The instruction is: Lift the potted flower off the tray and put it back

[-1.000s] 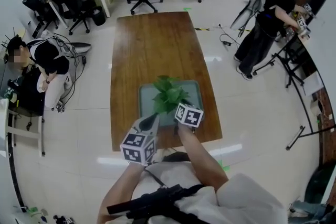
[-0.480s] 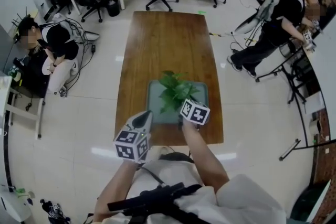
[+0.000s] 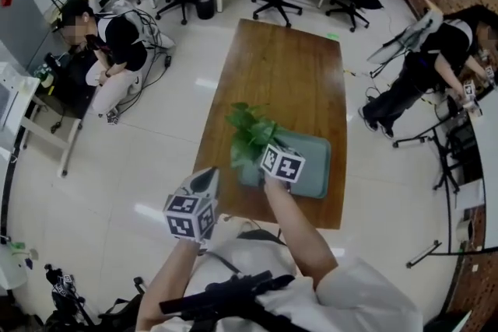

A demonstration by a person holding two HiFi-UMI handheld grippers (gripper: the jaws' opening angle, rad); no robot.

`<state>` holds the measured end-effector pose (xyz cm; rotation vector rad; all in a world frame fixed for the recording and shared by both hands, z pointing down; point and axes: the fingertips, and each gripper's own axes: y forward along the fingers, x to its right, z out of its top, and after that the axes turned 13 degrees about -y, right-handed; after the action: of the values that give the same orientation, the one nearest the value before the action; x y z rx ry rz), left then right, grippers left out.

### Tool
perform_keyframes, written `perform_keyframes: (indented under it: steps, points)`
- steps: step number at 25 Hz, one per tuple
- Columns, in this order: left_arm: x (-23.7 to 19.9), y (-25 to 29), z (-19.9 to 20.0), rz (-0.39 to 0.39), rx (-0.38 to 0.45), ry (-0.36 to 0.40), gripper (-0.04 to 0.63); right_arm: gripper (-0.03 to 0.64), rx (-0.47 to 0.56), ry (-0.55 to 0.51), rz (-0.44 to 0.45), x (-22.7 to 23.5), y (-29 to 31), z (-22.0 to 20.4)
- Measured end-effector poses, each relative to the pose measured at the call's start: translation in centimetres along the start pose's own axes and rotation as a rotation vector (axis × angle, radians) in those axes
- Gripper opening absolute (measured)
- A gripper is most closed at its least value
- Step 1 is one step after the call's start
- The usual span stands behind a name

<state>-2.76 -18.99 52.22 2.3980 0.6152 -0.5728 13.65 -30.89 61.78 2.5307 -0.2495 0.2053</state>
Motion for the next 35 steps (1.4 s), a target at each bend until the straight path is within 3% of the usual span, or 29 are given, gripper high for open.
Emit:
perform_keyframes:
  steps: [5, 14, 22, 35]
  points:
    - [-3.3, -2.1, 0.6, 0.067, 0.03, -0.041, 0.0, 0.035, -0.027, -0.045, 0.065, -4.7, 2.3, -0.5]
    - [-7.0, -4.1, 0.8, 0.118, 0.062, -0.095, 0.002, 0.035, -0.105, -0.078, 0.116, -9.7, 5.5, -3.6]
    - [-8.9, -5.3, 0.2, 0.133, 0.052, -0.125, 0.002, 0.037, -0.136, -0.095, 0.115, -11.2, 6.3, -5.9]
    - [-8.3, -5.3, 0.2, 0.113, 0.05, -0.135, 0.0, 0.063, -0.145, -0.081, 0.096, -10.6, 5.9, -6.9]
